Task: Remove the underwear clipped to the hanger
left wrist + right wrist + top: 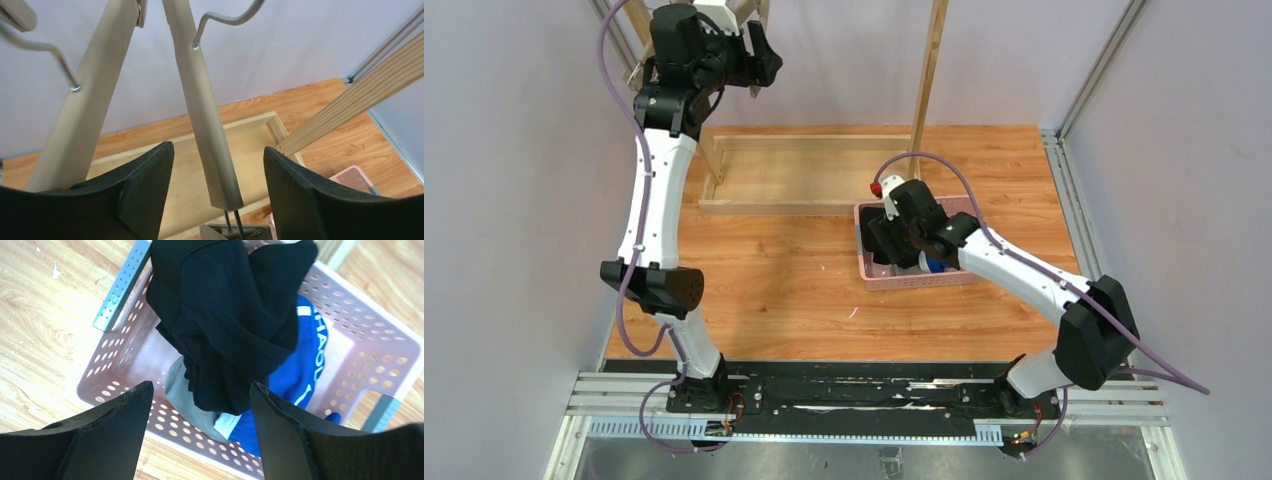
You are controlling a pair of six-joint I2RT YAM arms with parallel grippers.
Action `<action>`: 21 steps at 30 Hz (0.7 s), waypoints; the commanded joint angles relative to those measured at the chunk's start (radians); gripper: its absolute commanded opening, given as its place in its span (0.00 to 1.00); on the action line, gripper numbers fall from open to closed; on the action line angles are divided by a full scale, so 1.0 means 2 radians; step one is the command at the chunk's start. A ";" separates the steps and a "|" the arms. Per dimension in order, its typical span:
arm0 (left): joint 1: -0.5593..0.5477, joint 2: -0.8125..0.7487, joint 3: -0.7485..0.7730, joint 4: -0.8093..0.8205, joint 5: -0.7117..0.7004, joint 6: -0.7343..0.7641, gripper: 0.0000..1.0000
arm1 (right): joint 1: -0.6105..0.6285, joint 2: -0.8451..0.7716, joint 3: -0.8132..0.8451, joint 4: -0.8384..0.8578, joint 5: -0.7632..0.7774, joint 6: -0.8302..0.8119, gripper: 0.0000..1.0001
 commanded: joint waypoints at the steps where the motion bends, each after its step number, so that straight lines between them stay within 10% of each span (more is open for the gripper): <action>1: 0.003 -0.067 -0.024 0.029 -0.018 0.014 0.76 | 0.006 -0.035 0.005 0.015 0.042 -0.015 0.73; 9: 0.003 -0.144 -0.104 0.035 -0.041 0.024 0.98 | 0.005 -0.069 0.042 0.008 0.106 -0.034 0.73; 21: 0.003 -0.324 -0.290 0.065 -0.095 0.017 0.98 | 0.004 -0.171 0.020 0.018 0.197 -0.024 0.77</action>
